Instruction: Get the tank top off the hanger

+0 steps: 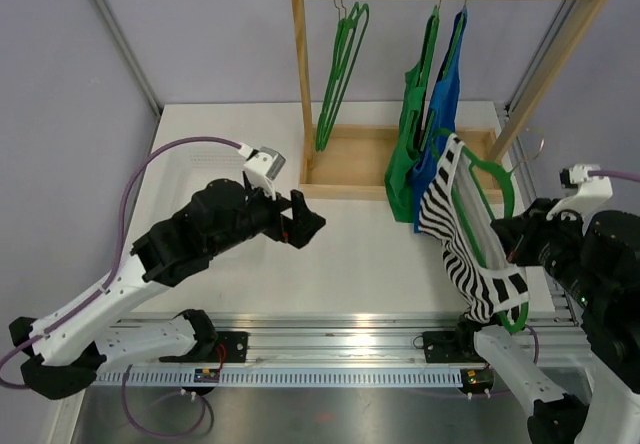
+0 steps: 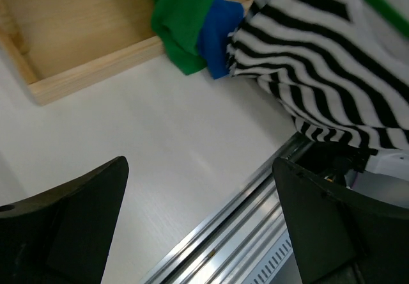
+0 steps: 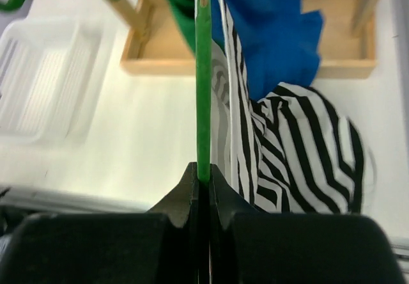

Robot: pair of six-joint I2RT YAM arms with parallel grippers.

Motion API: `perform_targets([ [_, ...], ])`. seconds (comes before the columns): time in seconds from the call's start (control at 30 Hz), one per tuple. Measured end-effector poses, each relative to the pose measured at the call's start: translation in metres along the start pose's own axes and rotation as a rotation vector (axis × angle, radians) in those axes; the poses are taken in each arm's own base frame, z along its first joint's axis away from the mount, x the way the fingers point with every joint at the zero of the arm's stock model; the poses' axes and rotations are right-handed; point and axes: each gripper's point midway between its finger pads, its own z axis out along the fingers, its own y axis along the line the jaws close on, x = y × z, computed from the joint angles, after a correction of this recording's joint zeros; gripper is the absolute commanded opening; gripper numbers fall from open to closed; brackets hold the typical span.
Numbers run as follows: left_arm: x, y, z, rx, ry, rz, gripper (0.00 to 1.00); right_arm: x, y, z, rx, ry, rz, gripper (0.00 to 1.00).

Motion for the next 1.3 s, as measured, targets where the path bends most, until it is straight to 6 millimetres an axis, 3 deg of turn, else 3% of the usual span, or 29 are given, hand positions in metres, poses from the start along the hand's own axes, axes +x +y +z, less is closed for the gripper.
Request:
perform_targets([
  [0.23,-0.008,-0.093,0.005,0.190,-0.094,0.054,0.99,0.080,0.028,-0.014,-0.259,0.170,0.000,0.00],
  [0.37,-0.004,-0.110,0.025,0.167,-0.125,0.059,0.97,0.103,0.046,-0.021,-0.383,0.241,0.023,0.00],
  [0.57,0.015,-0.096,0.065,0.018,-0.105,0.080,0.85,0.102,0.064,-0.028,-0.498,0.253,0.031,0.00],
  [0.63,0.020,-0.092,0.071,-0.013,-0.098,0.090,0.77,0.100,0.069,-0.031,-0.531,0.251,0.031,0.00],
  [0.77,0.022,-0.088,0.077,-0.038,-0.097,0.098,0.74,0.096,0.076,-0.033,-0.574,0.241,0.028,0.00],
  [0.83,0.023,-0.088,0.079,-0.042,-0.098,0.097,0.55,0.094,0.078,-0.032,-0.585,0.238,0.026,0.00],
  [0.87,0.024,-0.088,0.081,-0.047,-0.097,0.097,0.37,0.094,0.078,-0.032,-0.585,0.237,0.026,0.00],
  [0.9,0.025,-0.087,0.082,-0.054,-0.096,0.095,0.28,0.093,0.078,-0.031,-0.585,0.238,0.026,0.00],
  [1.03,0.031,-0.081,0.087,-0.090,-0.084,0.116,0.17,0.093,0.075,-0.027,-0.561,0.242,0.026,0.00],
  [1.1,0.032,-0.077,0.087,-0.112,-0.084,0.116,0.03,0.095,0.073,-0.024,-0.548,0.247,0.027,0.00],
  [1.2,0.031,-0.062,0.086,-0.171,-0.087,0.110,0.00,0.098,0.072,-0.019,-0.542,0.263,0.028,0.00],
  [1.3,0.025,-0.032,0.082,-0.260,-0.079,0.075,0.00,0.101,0.072,-0.016,-0.545,0.273,0.023,0.00],
])
